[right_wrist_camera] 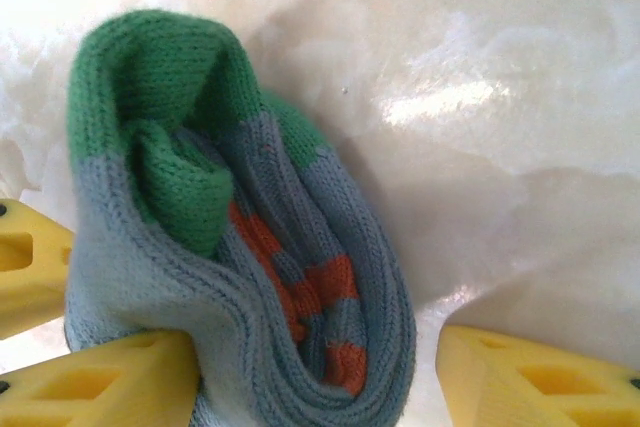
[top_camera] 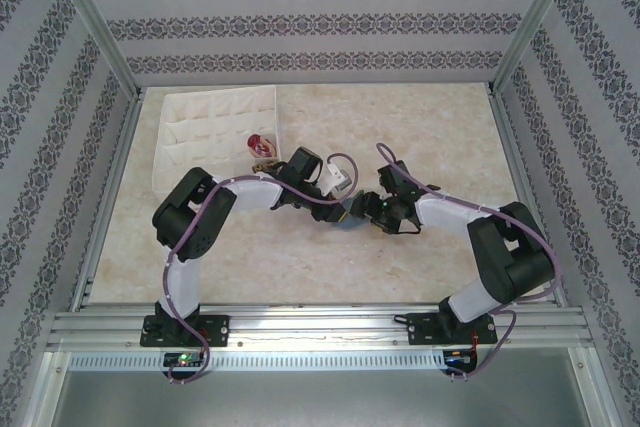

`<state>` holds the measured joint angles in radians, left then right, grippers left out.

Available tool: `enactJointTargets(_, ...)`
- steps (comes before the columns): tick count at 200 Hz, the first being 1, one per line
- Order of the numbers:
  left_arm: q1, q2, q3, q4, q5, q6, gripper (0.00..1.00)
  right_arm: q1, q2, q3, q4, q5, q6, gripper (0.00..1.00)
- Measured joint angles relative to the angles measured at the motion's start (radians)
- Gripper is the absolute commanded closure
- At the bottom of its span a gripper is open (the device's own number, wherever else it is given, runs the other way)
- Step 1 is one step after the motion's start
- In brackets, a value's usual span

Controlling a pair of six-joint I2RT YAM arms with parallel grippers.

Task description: Roll the socks

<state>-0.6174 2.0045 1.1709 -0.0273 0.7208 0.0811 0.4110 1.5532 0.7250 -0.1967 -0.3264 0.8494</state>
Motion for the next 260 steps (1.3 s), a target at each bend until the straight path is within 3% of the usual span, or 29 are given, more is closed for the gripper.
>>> enactJointTargets(38,0.006,0.019,0.016,-0.003,0.033,-0.009,0.76,-0.017,0.03,0.031,-0.024,-0.033,0.039,0.38)
enactJointTargets(67,0.015,0.027,0.019,-0.002,0.057,-0.009,0.76,-0.028,0.065,0.058,-0.041,-0.07,0.046,0.51)
enactJointTargets(110,0.049,0.037,0.019,-0.004,0.075,-0.014,0.77,-0.032,0.188,0.127,0.129,-0.188,0.052,0.59)
enactJointTargets(157,0.065,0.043,0.018,-0.003,0.091,-0.023,0.77,-0.031,0.21,0.146,0.182,-0.214,0.016,0.83)
enactJointTargets(184,0.068,0.037,0.006,0.006,0.094,-0.024,0.76,-0.015,0.188,0.145,0.172,-0.179,-0.031,0.91)
enactJointTargets(212,0.07,-0.002,-0.042,0.021,0.09,-0.038,0.67,0.032,0.117,0.121,0.171,-0.103,-0.091,0.96)
enactJointTargets(260,0.119,-0.193,-0.138,0.026,0.094,-0.069,0.55,0.106,-0.074,0.098,0.2,0.032,-0.209,0.97)
